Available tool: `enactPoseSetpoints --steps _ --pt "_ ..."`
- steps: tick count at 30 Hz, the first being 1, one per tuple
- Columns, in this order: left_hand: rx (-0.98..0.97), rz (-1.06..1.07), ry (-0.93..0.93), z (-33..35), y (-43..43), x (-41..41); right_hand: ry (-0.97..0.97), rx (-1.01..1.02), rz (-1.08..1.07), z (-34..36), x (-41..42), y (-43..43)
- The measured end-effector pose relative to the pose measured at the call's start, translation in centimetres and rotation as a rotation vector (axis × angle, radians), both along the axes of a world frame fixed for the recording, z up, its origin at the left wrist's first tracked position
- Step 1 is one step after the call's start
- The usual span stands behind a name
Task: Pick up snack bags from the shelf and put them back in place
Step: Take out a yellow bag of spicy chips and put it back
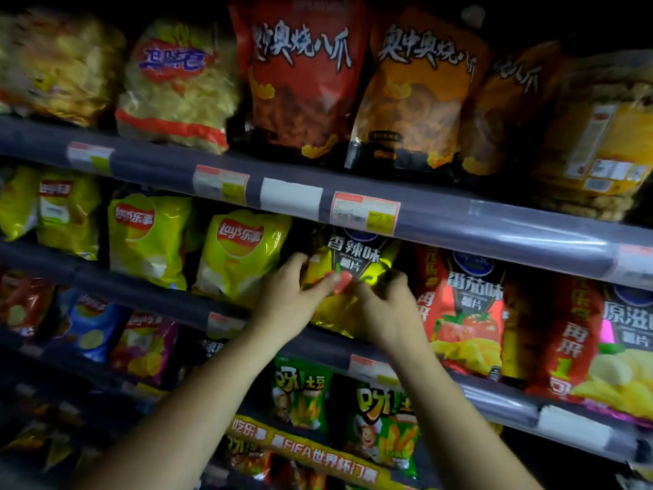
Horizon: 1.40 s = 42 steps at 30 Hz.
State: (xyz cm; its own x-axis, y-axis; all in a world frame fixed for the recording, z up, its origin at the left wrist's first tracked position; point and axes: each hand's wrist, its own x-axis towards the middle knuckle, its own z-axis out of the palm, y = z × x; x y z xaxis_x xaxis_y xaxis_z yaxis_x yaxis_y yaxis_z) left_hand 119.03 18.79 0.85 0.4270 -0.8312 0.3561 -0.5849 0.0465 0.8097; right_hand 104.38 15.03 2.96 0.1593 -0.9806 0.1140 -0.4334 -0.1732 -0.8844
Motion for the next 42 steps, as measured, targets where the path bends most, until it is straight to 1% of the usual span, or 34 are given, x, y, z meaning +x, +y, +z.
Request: enactPoseSetpoints --steps 2,4,7,10,13,15,18,22,24,28,31,33,35,38,42 --pt "-0.047 -0.083 0.064 0.9 0.5 0.9 -0.067 -0.045 -0.041 0.1 -0.1 0.4" --pt "-0.036 -0.2 0.205 1.5 0.8 1.8 -0.144 -0.055 -0.049 0.2 -0.3 1.1" --pt "0.022 -0.335 0.453 1.4 1.2 2.6 -0.293 -0.003 -0.018 0.2 -0.6 2.0" --pt "-0.021 -0.371 0.606 1.1 2.2 2.7 -0.329 0.082 0.032 0.0 -1.1 2.4" --pt "0.026 -0.473 0.65 0.8 3.7 2.8 -0.346 0.175 0.171 -0.4 -1.4 3.3" --pt "0.074 -0.544 0.672 0.6 4.7 2.6 -0.365 0.19 0.248 -0.7 -1.4 4.1" --pt "0.08 -0.544 0.7 0.2 5.7 2.8 -0.391 0.19 0.324 -1.0 -1.9 4.9" --pt "0.082 -0.594 0.81 -0.8 6.9 3.9 -0.471 0.249 0.412 -1.3 -3.1 5.3" --pt "0.104 -0.597 0.818 -1.2 7.4 4.1 -0.45 0.255 0.436 -1.4 -3.4 5.4" --pt "0.089 -0.57 0.766 -1.0 8.0 3.8 -0.439 0.234 0.42 -1.4 -3.7 5.7" --pt "-0.016 -0.551 0.731 0.2 8.2 3.6 -0.446 0.187 0.391 -1.0 -4.2 5.7" --pt "-0.101 -0.538 0.702 1.3 7.9 3.2 -0.401 0.165 0.403 -0.8 -4.2 5.9" --pt "-0.154 -0.469 0.649 2.2 7.6 2.5 -0.381 0.16 0.435 -0.7 -3.7 6.2" --pt "-0.177 -0.39 0.569 2.8 7.4 1.3 -0.448 0.194 0.435 -0.6 -3.5 6.6" --pt "-0.18 -0.32 0.616 3.7 7.2 1.1 -0.464 0.164 0.413 -0.3 -3.8 6.5"
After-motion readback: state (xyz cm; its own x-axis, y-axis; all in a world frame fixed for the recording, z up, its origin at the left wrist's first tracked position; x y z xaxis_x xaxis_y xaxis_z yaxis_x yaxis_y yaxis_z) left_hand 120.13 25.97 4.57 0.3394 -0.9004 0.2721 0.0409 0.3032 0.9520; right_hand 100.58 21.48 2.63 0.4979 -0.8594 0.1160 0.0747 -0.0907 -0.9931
